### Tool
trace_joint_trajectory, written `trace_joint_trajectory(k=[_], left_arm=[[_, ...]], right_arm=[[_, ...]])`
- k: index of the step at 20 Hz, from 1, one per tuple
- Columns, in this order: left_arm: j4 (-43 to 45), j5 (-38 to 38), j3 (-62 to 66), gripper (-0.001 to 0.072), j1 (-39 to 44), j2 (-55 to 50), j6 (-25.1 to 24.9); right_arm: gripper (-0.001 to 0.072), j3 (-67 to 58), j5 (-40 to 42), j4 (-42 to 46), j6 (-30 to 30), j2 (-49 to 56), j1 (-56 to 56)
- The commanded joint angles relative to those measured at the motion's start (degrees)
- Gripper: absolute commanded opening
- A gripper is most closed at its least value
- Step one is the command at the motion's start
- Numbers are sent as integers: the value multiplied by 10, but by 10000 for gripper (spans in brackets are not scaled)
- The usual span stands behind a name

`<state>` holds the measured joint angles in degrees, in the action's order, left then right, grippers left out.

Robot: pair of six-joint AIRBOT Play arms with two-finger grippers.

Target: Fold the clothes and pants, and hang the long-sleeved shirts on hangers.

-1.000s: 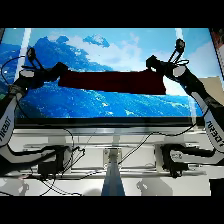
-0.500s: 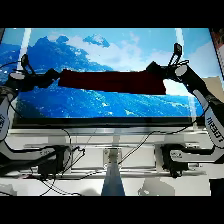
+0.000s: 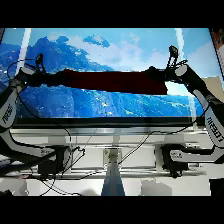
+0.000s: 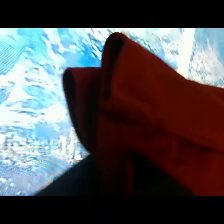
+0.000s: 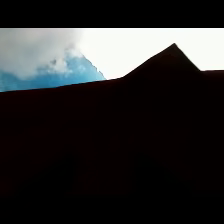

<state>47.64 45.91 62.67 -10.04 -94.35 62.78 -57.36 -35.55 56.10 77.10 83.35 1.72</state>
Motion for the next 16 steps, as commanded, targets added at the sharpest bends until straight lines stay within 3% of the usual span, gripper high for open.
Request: trace_joint_trajectory(k=[1, 4, 5, 6, 8, 11, 16], left_arm=[[-8, -17, 27, 15, 33, -6, -17], [62, 57, 67, 14, 39, 16, -17], [99, 90, 80, 14, 39, 31, -17], [134, 121, 89, 14, 39, 53, -17], [170, 170, 92, 14, 38, 110, -16], [171, 242, 92, 15, 37, 215, -17], [162, 242, 92, 15, 37, 362, -16]], right_arm=[[247, -4, -16, 0, -30, 0, 24], [239, -32, -16, 1, -48, 0, 78], [189, -43, -11, 1, -48, 0, 99], [86, -54, -5, 1, -48, 1, 121], [10, -69, 14, 1, -48, 2, 165], [10, -93, 18, 0, -45, 17, 229], [9, -149, 24, -4, 3, 80, 347]])
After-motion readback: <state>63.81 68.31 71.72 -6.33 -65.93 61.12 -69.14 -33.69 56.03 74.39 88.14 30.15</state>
